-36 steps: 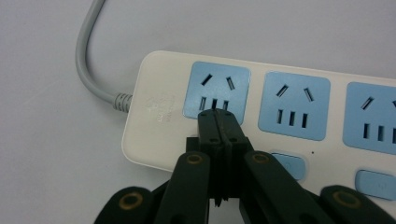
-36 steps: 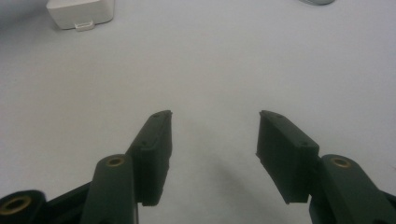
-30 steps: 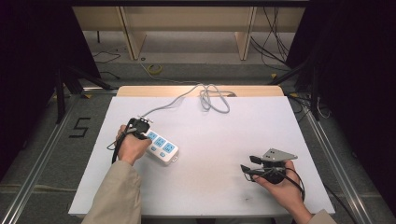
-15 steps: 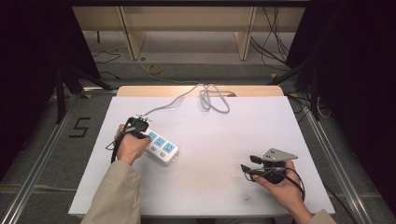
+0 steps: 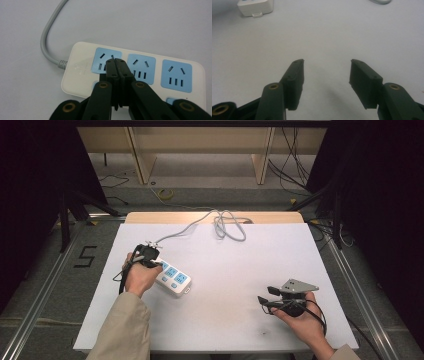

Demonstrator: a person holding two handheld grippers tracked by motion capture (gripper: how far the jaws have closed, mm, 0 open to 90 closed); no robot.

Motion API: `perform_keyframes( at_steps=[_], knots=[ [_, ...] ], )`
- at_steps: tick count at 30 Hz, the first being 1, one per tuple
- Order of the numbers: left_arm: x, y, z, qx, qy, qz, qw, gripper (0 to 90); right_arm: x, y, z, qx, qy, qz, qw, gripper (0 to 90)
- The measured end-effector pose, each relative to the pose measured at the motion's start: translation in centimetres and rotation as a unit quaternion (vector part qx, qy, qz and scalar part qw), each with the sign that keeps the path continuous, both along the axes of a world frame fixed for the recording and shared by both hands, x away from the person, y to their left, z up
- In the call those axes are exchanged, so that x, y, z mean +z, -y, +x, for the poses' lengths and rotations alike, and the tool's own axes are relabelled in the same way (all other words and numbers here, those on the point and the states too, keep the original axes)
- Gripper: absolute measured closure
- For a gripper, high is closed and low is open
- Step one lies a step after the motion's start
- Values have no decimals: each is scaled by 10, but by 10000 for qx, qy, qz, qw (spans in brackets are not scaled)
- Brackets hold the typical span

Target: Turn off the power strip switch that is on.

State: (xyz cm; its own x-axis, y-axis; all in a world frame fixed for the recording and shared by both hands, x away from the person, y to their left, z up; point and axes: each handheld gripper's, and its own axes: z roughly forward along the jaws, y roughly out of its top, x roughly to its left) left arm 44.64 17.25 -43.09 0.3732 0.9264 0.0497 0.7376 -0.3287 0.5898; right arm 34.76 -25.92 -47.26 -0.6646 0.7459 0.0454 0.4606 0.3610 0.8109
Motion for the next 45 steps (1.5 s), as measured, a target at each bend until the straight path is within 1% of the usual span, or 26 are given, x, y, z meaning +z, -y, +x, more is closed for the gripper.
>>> perform_keyframes(
  at_steps=[5, 6, 10, 14, 18, 20, 23, 25, 27, 28, 33, 37, 39, 40, 45],
  knots=[
    [2, 4, -3, -131, 109, -58, 9998, 829, 0, 0, 0, -2, 13, 2, 10000, 460],
    [2, 5, -3, -130, 135, -98, 9998, 819, 0, 0, 0, 0, 13, 0, 10000, 460],
    [4, 6, -6, -232, 216, -137, 9994, 778, 0, 1, 0, -1, 15, 0, 10000, 460],
    [7, 7, -10, -398, 332, -212, 9984, 713, 0, 0, 0, 1, 17, 0, 10000, 460],
    [8, 8, -15, -560, 494, -454, 9962, 627, 0, 0, 0, -3, 15, -5, 10000, 460],
    [9, 8, -17, -626, 512, -488, 9955, 587, 0, 0, 0, -1, 13, -8, 10000, 460],
    [11, 8, -20, -649, 563, -564, 9947, 552, 0, 0, 0, -1, 3, -11, 10000, 461],
    [12, 10, -22, -641, 595, -600, 9944, 500, 0, 0, 0, 4, 1, -18, 10000, 460],
    [12, 12, -24, -656, 592, -563, 9945, 449, 0, 0, 0, 0, 2, -9, 10000, 460],
    [12, 13, -25, -678, 581, -533, 9946, 440, 0, 0, 0, 2, 3, -10, 10000, 461],
    [11, 15, -30, -718, 562, -628, 9938, 397, 0, 0, 0, 3, 4, -8, 10000, 460],
    [10, 15, -33, -724, 599, -694, 9932, 359, 0, 0, 0, 0, 15, 0, 10000, 461],
    [9, 14, -35, -779, 607, -694, 9927, 344, 0, 0, 0, -1, 11, 3, 10000, 461],
    [9, 15, -36, -761, 616, -733, 9925, 342, 0, 0, 0, -3, 22, 3, 10000, 460],
    [8, 15, -42, -926, 686, -684, 9910, 321, 0, 0, 0, 0, 11, 9, 10000, 461]
  ],
)
